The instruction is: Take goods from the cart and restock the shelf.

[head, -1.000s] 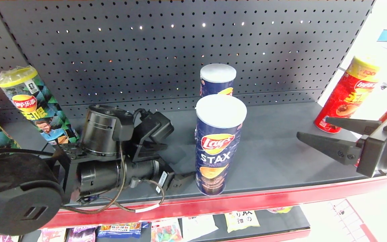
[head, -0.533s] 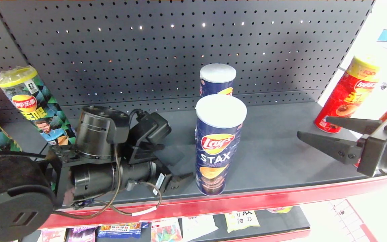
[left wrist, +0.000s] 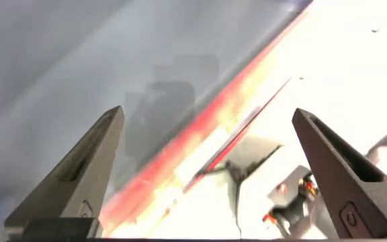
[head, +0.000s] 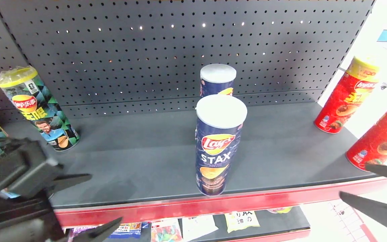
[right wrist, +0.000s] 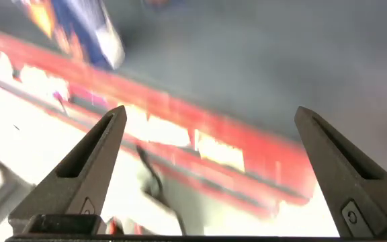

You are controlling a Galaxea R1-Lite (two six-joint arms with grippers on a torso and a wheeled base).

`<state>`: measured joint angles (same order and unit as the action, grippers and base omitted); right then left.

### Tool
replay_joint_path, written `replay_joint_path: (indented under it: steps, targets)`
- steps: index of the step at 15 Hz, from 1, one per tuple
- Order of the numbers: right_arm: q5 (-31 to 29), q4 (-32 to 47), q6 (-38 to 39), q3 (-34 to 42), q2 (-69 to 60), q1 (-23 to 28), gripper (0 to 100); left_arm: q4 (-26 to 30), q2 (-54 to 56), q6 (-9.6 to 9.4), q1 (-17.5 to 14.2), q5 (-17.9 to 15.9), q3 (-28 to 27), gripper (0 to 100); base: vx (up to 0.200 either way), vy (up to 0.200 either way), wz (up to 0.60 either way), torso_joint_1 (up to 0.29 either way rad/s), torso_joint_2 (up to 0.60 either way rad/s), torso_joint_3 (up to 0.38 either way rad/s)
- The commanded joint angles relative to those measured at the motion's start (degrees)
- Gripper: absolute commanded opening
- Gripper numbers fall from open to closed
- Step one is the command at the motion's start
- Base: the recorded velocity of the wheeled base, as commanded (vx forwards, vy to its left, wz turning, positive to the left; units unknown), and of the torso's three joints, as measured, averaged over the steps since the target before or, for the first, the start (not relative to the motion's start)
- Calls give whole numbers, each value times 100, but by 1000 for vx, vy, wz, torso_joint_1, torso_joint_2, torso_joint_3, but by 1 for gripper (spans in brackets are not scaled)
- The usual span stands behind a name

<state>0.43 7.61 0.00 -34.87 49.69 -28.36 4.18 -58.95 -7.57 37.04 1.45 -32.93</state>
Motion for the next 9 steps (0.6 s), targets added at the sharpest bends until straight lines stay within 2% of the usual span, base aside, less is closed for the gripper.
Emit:
replay_joint_path:
  steps: [1, 3, 4, 5, 6, 7, 8, 9]
  targets:
    - [-851, 1718, 18, 94, -2112, 137, 100, 2588, 3522, 335, -1067, 382, 243, 100, 0, 0, 0, 0, 0, 0]
    - [-1282, 2632, 18, 68, -2956, 515, 100, 3546, 4313, 353, -1849, 373, 111, 100, 0, 0, 0, 0, 0, 0]
    - [-1326, 2878, 18, 68, -3158, 726, 100, 3704, 4472, 353, -2086, 373, 111, 100, 0, 0, 0, 0, 0, 0]
    - [-1335, 3361, 18, 85, -3598, 1394, 100, 3897, 4691, 458, -2666, 373, 164, 100, 0, 0, 0, 0, 0, 0]
    - [-1326, 3651, 18, 112, -3879, 1957, 100, 3959, 4735, 713, -3062, 373, 217, 100, 0, 0, 0, 0, 0, 0]
    - [-1317, 3880, 35, 120, -4081, 2387, 100, 3959, 4735, 977, -3308, 373, 260, 100, 0, 0, 0, 0, 0, 0]
    - [-1317, 4091, 35, 129, -4283, 2748, 100, 3950, 4735, 1170, -3519, 373, 348, 100, 0, 0, 0, 0, 0, 0]
    - [-1291, 4205, 35, 138, -4442, 2959, 100, 3950, 4770, 1258, -3712, 373, 427, 100, 0, 0, 0, 0, 0, 0]
